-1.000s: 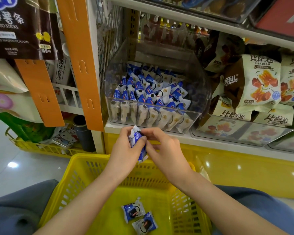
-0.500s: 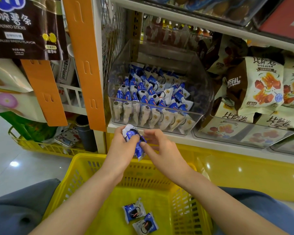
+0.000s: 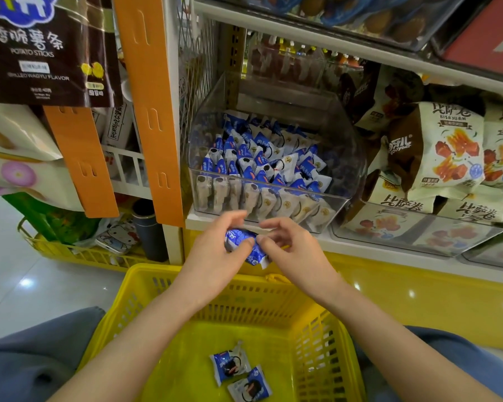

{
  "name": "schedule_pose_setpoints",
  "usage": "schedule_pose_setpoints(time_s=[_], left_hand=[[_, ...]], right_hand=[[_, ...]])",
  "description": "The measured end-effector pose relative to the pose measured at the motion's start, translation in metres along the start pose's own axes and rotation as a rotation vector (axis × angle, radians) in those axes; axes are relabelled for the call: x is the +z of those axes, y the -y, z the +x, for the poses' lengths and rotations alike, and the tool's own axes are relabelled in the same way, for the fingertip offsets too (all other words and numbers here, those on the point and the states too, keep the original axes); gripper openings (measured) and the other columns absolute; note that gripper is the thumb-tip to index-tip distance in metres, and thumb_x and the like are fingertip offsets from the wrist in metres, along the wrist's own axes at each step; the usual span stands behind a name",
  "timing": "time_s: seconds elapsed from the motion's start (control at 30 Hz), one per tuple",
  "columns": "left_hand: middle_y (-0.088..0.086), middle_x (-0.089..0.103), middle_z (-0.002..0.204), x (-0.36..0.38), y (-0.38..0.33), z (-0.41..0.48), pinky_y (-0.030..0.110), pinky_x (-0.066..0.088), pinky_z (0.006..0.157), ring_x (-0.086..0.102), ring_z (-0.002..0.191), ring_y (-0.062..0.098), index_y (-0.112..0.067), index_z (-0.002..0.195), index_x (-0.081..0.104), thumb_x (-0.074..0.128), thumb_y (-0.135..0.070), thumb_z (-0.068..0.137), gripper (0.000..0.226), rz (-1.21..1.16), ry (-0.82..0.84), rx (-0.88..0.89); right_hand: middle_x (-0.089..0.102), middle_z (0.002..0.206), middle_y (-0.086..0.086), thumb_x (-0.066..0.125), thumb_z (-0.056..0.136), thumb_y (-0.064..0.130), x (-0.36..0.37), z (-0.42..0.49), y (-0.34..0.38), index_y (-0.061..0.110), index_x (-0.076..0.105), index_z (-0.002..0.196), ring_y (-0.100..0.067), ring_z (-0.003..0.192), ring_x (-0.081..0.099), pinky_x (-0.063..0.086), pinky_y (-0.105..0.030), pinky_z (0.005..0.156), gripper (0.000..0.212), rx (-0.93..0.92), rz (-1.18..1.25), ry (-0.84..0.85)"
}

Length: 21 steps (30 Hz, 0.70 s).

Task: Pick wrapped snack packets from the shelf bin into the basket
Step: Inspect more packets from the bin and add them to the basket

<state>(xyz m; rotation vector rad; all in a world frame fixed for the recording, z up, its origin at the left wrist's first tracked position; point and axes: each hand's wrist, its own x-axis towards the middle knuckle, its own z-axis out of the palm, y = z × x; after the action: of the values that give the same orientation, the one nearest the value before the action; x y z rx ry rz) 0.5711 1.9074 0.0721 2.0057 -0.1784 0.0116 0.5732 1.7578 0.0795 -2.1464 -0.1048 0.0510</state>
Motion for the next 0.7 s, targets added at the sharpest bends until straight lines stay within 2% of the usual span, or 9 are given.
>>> schedule_pose_setpoints(time_s=[0.1,0.17,0.23,0.37,0.43,0.5,0.57,0.63,0.7], left_hand=[[-0.012,0.064,0.108,-0.002,0.002,0.002,0.019,0.046,0.088,0.057,0.103,0.003,-0.024,0.112,0.061,0.061,-0.023,0.088,0.024,-0.015,0.133,-0.04],[-0.009,0.067,0.099,-0.003,0.002,0.002,0.026,0.051,0.083,0.06,0.093,0.005,-0.028,0.104,0.064,0.06,-0.026,0.088,0.016,-0.051,0.191,-0.05],[-0.006,0.066,0.09,-0.003,0.001,0.0,0.026,0.052,0.074,0.06,0.084,0.009,-0.029,0.1,0.065,0.059,-0.029,0.088,0.014,-0.091,0.178,-0.033],[-0.004,0.064,0.085,-0.002,0.001,-0.001,0.029,0.056,0.064,0.061,0.076,0.011,-0.02,0.099,0.065,0.051,-0.029,0.092,0.018,-0.154,0.081,-0.058],[-0.003,0.062,0.082,-0.001,0.0,0.0,0.035,0.058,0.061,0.06,0.07,0.011,-0.02,0.095,0.063,0.048,-0.029,0.094,0.018,-0.175,0.055,-0.092],[-0.004,0.062,0.078,0.001,0.0,-0.001,0.027,0.056,0.057,0.06,0.069,0.011,-0.024,0.087,0.062,0.045,-0.026,0.096,0.02,-0.175,0.055,-0.073],[-0.007,0.057,0.067,0.003,0.002,-0.001,0.014,0.042,0.053,0.053,0.061,0.008,-0.03,0.073,0.056,0.043,-0.02,0.097,0.03,-0.1,0.043,-0.024],[-0.005,0.056,0.065,0.004,0.005,0.0,0.019,0.035,0.052,0.048,0.059,0.008,-0.031,0.07,0.053,0.041,-0.016,0.098,0.034,-0.04,0.042,-0.013],[-0.003,0.059,0.069,0.005,0.004,0.0,0.019,0.036,0.053,0.049,0.06,0.007,-0.031,0.074,0.055,0.04,-0.015,0.098,0.033,-0.067,0.027,-0.047]], right_hand=[[0.07,0.085,0.008,0.061,0.085,0.028,-0.007,0.0,0.002,0.029,0.053,0.111,-0.005,0.084,0.06,0.045,-0.018,0.074,0.028,0.036,0.031,0.035],[0.071,0.083,0.009,0.062,0.085,0.024,-0.01,0.0,0.004,0.025,0.052,0.114,-0.003,0.084,0.059,0.045,-0.019,0.078,0.03,0.052,0.093,0.063],[0.071,0.083,0.008,0.063,0.086,0.025,-0.012,-0.001,0.004,0.022,0.053,0.115,-0.001,0.083,0.061,0.046,-0.015,0.077,0.031,0.074,0.203,0.081],[0.068,0.106,0.002,0.062,0.081,0.038,-0.016,-0.003,0.005,0.018,0.049,0.122,-0.006,0.096,0.064,0.053,-0.017,0.08,0.047,0.105,0.402,0.073],[0.064,0.11,0.007,0.062,0.075,0.04,-0.015,-0.005,0.007,0.019,0.047,0.124,0.001,0.098,0.062,0.051,-0.014,0.081,0.056,0.087,0.422,0.1],[0.062,0.106,0.013,0.065,0.077,0.033,-0.01,-0.009,0.009,0.021,0.045,0.124,0.009,0.094,0.06,0.047,-0.007,0.077,0.052,0.048,0.356,0.139],[0.061,0.105,0.012,0.068,0.079,0.022,-0.004,-0.012,0.009,0.023,0.043,0.123,0.008,0.091,0.06,0.047,-0.009,0.077,0.05,0.014,0.289,0.155],[0.062,0.106,0.007,0.071,0.078,0.019,-0.001,-0.013,0.008,0.026,0.041,0.123,0.002,0.092,0.062,0.049,-0.012,0.077,0.054,-0.013,0.258,0.145],[0.062,0.107,0.009,0.072,0.077,0.018,-0.002,-0.012,0.01,0.026,0.041,0.123,0.001,0.094,0.061,0.048,-0.011,0.077,0.056,-0.034,0.248,0.129]])
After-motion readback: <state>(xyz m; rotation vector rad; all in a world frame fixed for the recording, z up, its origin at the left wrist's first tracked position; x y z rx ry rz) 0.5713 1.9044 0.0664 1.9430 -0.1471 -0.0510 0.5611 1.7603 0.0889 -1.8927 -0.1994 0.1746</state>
